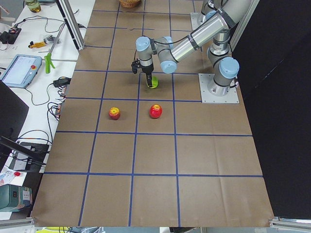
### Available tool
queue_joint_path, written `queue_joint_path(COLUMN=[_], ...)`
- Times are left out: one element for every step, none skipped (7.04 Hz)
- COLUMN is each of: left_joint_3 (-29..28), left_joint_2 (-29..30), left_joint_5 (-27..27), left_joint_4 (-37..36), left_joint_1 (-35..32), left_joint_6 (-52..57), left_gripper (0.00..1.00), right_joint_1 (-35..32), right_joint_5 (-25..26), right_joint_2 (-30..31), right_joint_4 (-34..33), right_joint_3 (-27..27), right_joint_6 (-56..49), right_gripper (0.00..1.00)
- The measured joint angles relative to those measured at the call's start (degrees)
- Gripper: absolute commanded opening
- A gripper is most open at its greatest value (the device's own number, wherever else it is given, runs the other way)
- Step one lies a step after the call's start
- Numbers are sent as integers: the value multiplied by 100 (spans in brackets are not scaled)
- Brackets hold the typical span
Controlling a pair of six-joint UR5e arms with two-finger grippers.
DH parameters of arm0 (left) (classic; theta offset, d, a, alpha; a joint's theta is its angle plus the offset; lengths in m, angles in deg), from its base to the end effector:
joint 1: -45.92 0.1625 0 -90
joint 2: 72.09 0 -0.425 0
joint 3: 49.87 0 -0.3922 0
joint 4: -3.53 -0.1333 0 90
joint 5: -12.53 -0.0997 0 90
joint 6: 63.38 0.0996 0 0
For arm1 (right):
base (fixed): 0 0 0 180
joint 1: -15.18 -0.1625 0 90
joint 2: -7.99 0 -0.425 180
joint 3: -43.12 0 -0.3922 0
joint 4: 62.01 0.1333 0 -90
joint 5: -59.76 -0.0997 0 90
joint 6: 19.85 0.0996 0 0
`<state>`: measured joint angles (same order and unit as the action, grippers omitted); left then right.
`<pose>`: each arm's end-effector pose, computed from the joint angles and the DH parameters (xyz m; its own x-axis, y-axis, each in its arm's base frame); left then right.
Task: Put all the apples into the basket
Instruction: 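Close the left gripper on the green apple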
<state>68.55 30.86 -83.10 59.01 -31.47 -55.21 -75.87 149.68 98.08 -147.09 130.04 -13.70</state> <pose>-0.0165 -0.4922 0.2072 -0.9946 -0.0661 -0.0795 -0.0762 0.9883 0.1319 0.1424 -0.4850 0.5066 -0.9960 0.0889 0.0019 0.0889 0.9956 0.0305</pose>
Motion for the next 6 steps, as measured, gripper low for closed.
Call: queue_joint_path(left_joint_3=[30, 58, 98, 136, 146, 136], left_joint_2=[-9, 3, 12, 18, 24, 26], left_joint_5=[15, 73, 134, 164, 178, 208], left_joint_4=[-2, 2, 5, -1, -8, -10], left_joint_1=[0, 3, 4, 5, 5, 5], left_joint_6=[-8, -26, -49, -62, -85, -121], left_gripper=[96, 96, 87, 60, 41, 33], right_joint_1=[0, 0, 0, 0, 0, 0], right_joint_5=[0, 0, 0, 0, 0, 0], right_joint_2=[0, 0, 0, 0, 0, 0], right_joint_4=[0, 0, 0, 0, 0, 0], right_joint_3=[0, 0, 0, 0, 0, 0], right_joint_6=[0, 1, 0, 0, 0, 0], right_gripper=[100, 100, 100, 100, 100, 100])
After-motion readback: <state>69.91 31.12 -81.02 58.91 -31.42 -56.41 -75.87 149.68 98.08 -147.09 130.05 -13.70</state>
